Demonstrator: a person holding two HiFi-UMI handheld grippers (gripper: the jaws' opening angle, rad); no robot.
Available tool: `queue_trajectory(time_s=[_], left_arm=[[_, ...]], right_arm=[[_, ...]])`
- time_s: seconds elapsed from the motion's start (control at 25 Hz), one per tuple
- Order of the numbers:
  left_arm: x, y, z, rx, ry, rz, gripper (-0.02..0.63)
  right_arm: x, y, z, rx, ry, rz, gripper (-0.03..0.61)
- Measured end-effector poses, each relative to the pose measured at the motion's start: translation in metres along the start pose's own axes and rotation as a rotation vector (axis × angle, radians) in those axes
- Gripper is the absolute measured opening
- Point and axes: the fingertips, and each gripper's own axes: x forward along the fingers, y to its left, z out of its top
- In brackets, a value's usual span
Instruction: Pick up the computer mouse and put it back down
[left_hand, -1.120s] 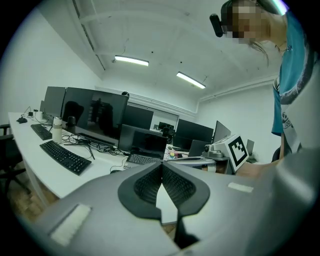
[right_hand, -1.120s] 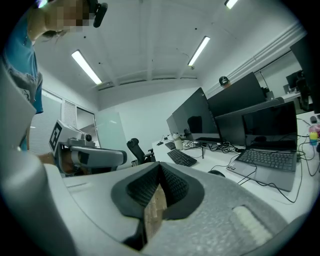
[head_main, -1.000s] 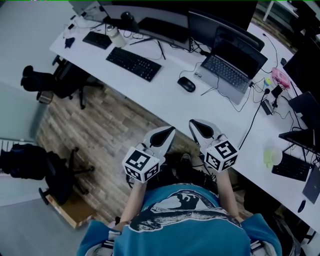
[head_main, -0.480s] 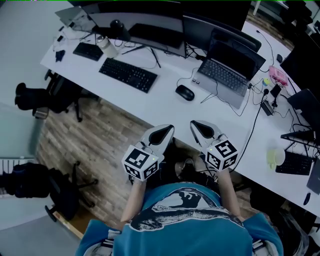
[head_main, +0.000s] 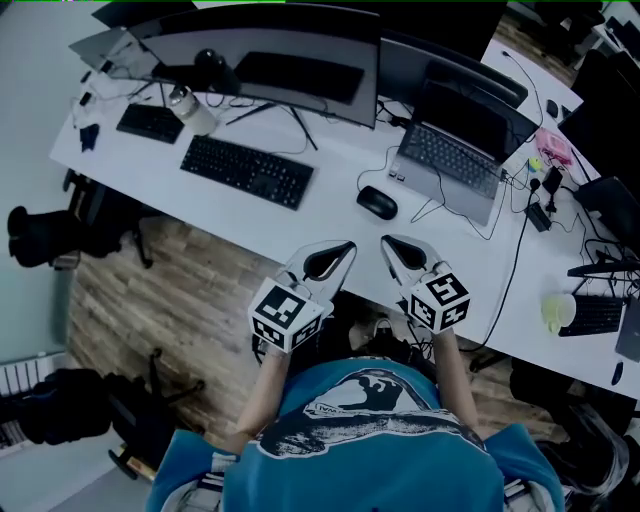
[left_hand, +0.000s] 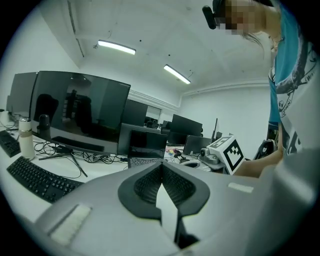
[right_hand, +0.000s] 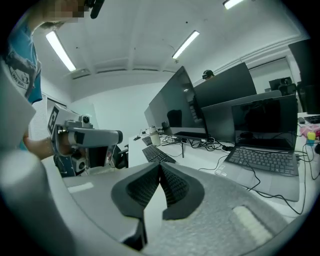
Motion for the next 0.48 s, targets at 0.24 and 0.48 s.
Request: queue_trajectory(time_s=[0.24,0.48], left_arm=[[0.005,0.033,0.004,0.012,0.015,-0.061,0.012],[0.009,0.051,0.003,0.023,0.031,-0.116,0.012]], right_arm=[[0.032,-0.021,-0.012,-0.001,0.061,-0.065,0.005],[0.065,-0.050,-0.027,0.005,0.111,-0.098,0.057]])
